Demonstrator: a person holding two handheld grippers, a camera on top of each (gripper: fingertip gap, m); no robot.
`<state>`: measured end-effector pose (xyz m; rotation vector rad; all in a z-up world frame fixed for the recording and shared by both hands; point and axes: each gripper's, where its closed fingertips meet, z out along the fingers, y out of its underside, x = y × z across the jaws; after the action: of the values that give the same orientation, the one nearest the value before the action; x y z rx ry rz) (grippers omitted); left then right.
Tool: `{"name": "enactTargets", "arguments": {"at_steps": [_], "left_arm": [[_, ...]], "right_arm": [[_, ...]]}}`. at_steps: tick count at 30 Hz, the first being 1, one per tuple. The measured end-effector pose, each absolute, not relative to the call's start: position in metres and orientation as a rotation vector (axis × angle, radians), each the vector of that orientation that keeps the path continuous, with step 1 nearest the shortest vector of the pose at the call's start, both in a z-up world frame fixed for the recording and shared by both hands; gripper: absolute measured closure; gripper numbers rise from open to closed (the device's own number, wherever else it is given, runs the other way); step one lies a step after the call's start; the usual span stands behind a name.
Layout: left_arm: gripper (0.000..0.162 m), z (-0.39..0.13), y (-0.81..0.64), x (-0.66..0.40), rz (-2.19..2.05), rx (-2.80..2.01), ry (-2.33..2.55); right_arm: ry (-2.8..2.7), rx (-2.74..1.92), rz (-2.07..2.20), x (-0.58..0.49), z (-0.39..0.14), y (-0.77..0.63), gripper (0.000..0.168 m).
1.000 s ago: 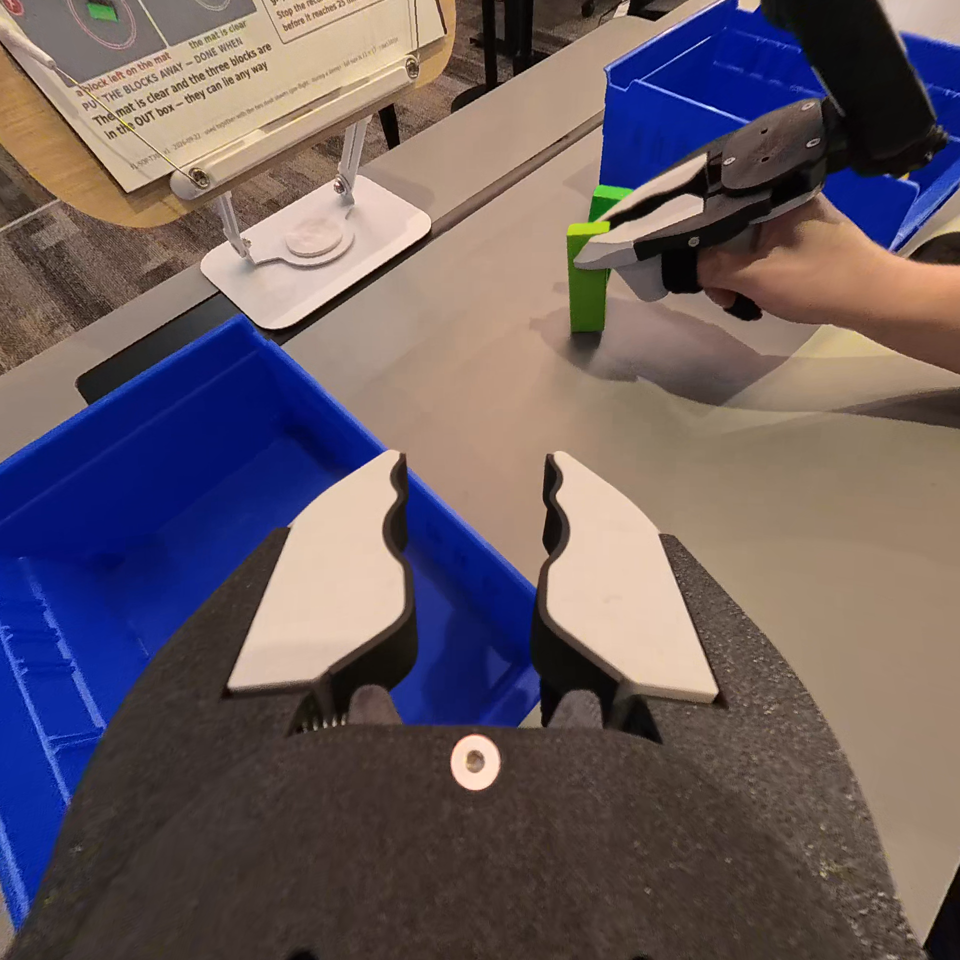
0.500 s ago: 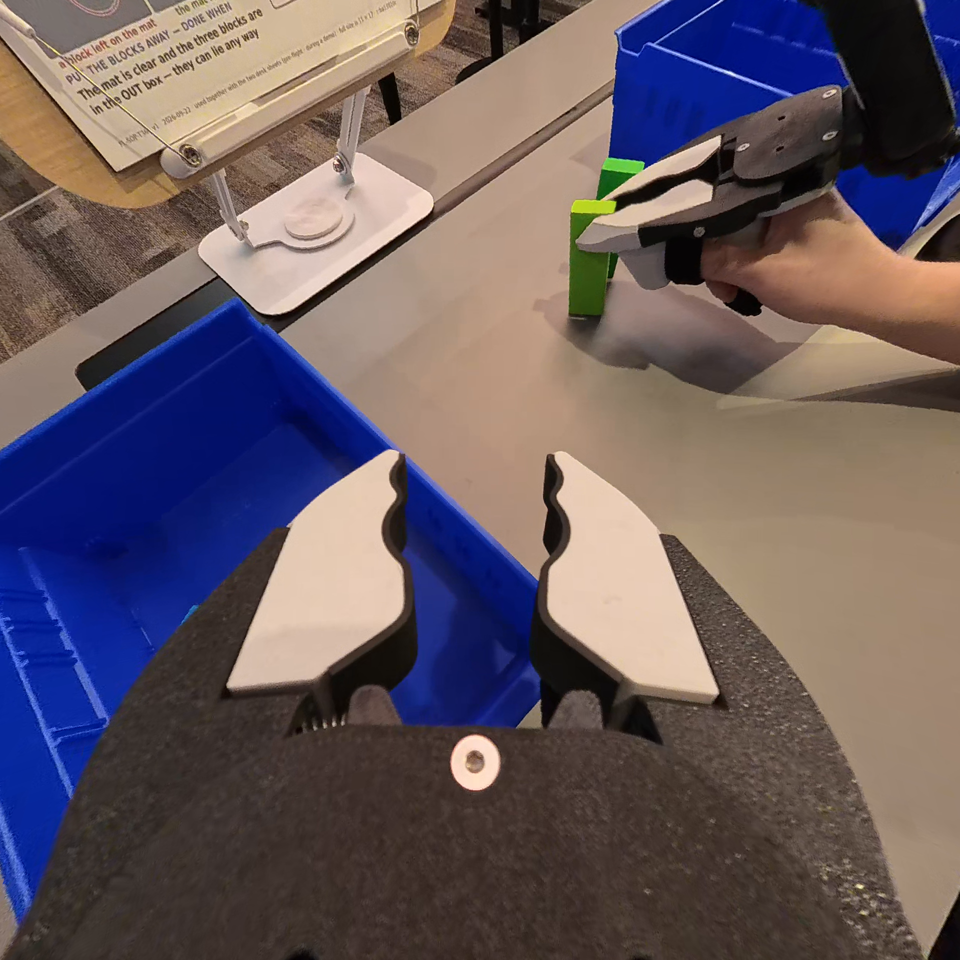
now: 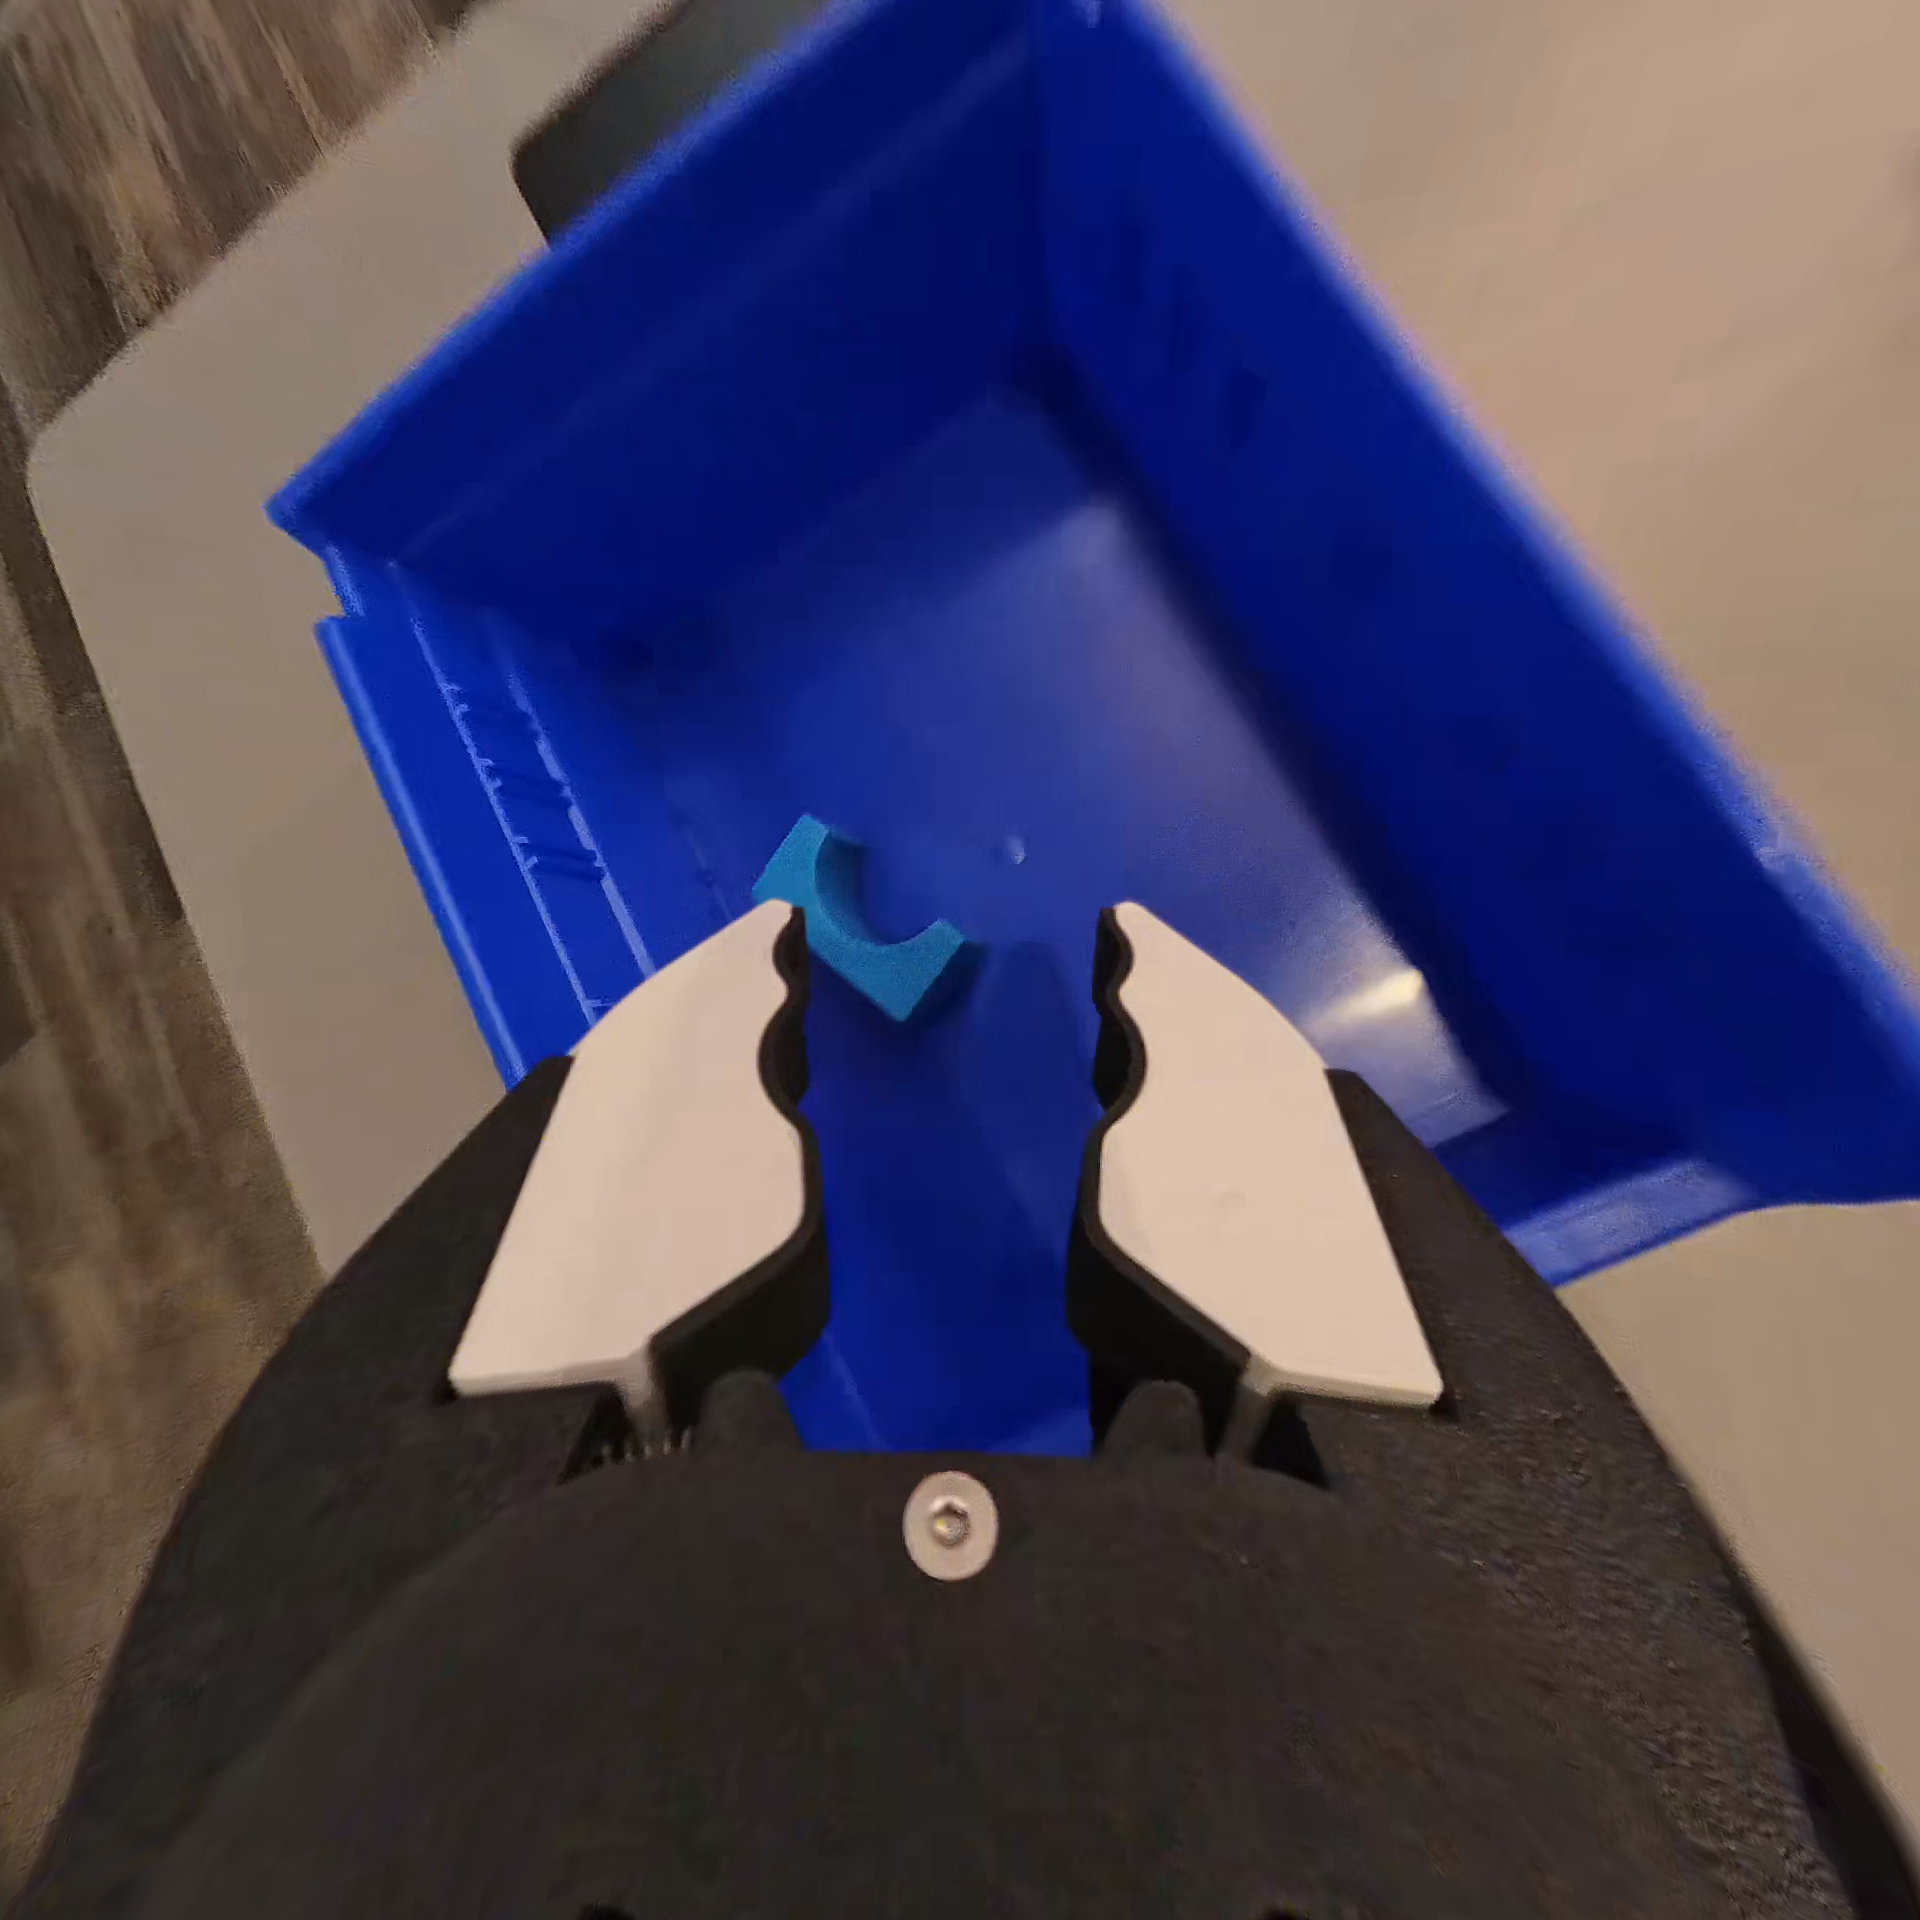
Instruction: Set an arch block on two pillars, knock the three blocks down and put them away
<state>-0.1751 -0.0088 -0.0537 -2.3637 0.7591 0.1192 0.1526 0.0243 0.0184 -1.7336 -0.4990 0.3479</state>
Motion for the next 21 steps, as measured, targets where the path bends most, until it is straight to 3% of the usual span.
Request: {"name": "enactTargets", "arguments": {"at_steps": [9,17,19,20,21], "left_arm": [[0.099,-0.105,0.0,-0.21,0.458,-2.692,0.549],[0.08,-0.134,0.001,-0.219,0.364,-2.85,0.202],[0.091,-0.143,0.0,-0.222,0.362,-2.891,0.187],[0.113,-0.147,-0.001,-0.219,0.321,-2.915,0.188],[0.12,-0.148,0.002,-0.218,0.286,-2.909,0.188]], "right_arm": [[-0.513,-1.702,0.452,0.154,0.043,0.01,0.126],[-0.545,-1.73,0.463,0.158,0.045,0.009,0.126],[-0.524,-1.704,0.476,0.166,0.057,0.008,0.126],[-0.511,-1.692,0.483,0.171,0.063,0.007,0.126],[-0.498,-1.68,0.493,0.176,0.069,0.006,0.126]]}}
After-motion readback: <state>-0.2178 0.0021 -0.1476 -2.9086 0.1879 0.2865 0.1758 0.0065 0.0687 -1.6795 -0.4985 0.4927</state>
